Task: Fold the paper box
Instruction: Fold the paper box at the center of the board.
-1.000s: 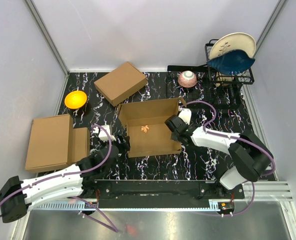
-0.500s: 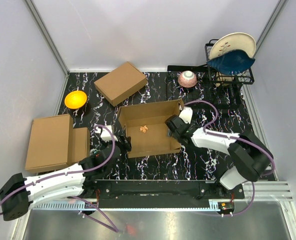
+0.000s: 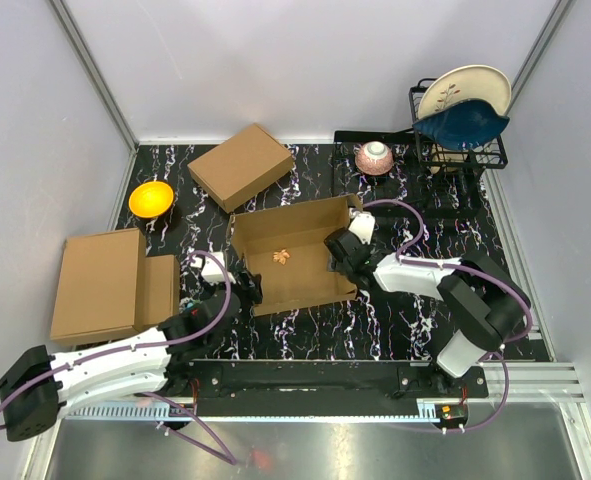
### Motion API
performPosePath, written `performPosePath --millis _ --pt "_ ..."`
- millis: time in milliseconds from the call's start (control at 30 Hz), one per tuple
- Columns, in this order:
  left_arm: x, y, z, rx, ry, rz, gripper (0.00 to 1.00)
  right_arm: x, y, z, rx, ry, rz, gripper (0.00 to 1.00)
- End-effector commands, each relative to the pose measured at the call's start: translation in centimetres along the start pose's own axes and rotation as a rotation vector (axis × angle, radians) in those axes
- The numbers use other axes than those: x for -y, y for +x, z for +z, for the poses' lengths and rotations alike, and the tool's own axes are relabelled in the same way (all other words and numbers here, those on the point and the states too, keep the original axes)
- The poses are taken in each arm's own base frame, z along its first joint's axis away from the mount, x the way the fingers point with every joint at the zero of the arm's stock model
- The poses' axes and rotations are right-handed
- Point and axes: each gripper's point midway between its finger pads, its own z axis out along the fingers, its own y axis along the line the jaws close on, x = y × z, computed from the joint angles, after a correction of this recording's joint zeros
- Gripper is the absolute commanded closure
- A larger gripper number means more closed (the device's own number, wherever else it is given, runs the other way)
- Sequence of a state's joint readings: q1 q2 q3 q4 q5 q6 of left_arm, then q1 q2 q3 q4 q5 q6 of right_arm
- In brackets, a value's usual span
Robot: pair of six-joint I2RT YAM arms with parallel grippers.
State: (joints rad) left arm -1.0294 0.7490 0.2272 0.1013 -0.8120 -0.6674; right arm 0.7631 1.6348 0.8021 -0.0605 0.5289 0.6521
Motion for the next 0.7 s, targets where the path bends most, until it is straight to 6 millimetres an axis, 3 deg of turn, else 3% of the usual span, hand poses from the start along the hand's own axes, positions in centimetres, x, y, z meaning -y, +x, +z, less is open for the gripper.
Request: performPosePath --millis 0,100,167,233,267,333,367,433,667 --pt "0.8 -0.3 0.2 0.017 0.023 -0.01 0.3 -0.6 -0.9 0.7 0.016 -0.029 -0.018 0.3" --pt "0.9 -0.3 0.2 0.011 0.026 0.0 0.3 -0.6 -1.0 1.6 0.015 -0.035 -0.006 0.32" --pt "0.9 -0.3 0.2 0.011 0.026 -0.003 0.29 -0.5 -0.6 2.3 -0.005 -0.032 -0.014 0.4" --pt "0.8 -0.2 0.3 0.008 0.022 0.002 0.3 -0.4 0.1 2.9 -0.039 -0.041 -0.024 0.52" --pt "0.7 0.0 0.3 0.003 0.02 0.005 0.3 -0.5 0.1 3.1 -0.046 -0.045 -0.023 0.64" --pt "0.9 0.1 0.3 -0.001 0.023 0.003 0.3 -0.6 0.4 3.2 -0.067 -0.057 -0.038 0.75" --pt "0.8 0.1 0.3 -0.002 0.02 0.002 0.3 -0.8 0.2 3.1 -0.068 -0.062 -0.042 0.86" --pt "0.9 0.2 0.4 -0.004 0.019 0.001 0.3 0.0 0.8 3.0 -0.101 -0.025 -0.077 1.0" --pt "1.2 0.4 0.6 -0.005 0.023 -0.002 0.3 4.1 1.0 1.8 -0.154 0.182 -0.168 1.0"
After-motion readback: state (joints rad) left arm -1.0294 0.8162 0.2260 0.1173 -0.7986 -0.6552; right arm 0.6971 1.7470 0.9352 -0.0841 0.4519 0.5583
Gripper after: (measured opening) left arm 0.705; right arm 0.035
